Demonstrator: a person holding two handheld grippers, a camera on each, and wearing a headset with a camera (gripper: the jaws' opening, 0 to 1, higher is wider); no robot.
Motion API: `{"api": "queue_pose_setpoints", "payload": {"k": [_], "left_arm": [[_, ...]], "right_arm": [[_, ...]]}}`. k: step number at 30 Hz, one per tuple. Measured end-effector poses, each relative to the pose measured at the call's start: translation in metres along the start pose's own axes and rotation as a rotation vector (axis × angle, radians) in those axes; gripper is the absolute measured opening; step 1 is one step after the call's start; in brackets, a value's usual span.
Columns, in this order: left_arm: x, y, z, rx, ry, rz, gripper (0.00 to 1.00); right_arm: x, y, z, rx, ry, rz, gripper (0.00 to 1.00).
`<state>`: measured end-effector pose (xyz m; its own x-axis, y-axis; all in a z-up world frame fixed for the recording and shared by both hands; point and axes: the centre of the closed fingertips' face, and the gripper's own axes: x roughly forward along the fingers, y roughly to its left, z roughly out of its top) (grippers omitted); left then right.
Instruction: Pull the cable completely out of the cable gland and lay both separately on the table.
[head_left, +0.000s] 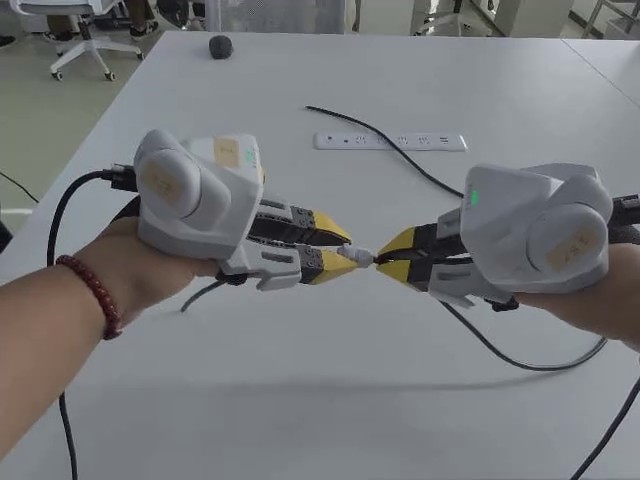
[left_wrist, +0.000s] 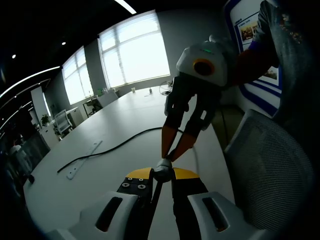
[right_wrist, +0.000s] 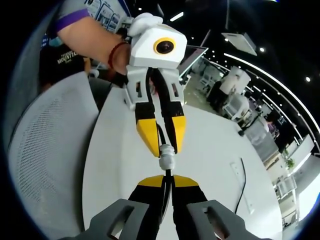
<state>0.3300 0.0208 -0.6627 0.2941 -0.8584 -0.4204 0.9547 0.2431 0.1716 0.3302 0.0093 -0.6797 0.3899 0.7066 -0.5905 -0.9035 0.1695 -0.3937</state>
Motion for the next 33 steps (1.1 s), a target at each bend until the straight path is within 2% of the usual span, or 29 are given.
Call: {"api": "queue_pose_setpoints", "payload": {"k": [5,13,17,25,29,33], "left_arm": [[-0.002,0.001,-0.002,0.001,0.003,0.007,0.15],[-0.008,0.004,-0.004,-0.008,0.001,0.017,0.15],[-0.011,0.005,-0.004,-0.013,-0.002,0.023,0.15],[-0.017,0.010,-0.006,-0.036,-0.015,0.043,0.15],[-0.016,0.009,-0.006,-0.037,-0.014,0.039,0.15],[-0.013,0.007,-0.007,-0.038,-0.011,0.035,0.15]], "right_arm": [[-0.002,-0.001,-0.004,-0.008,0.011,-0.007,0.00],[-0.010,-0.004,-0.025,0.019,0.047,-0.024,0.00],[-0.015,-0.003,-0.043,0.057,0.071,-0.031,0.00],[-0.019,0.014,-0.099,0.109,0.191,-0.010,0.00],[-0.019,0.020,-0.109,0.123,0.212,-0.001,0.00],[-0.018,0.023,-0.111,0.129,0.218,-0.001,0.00]]}}
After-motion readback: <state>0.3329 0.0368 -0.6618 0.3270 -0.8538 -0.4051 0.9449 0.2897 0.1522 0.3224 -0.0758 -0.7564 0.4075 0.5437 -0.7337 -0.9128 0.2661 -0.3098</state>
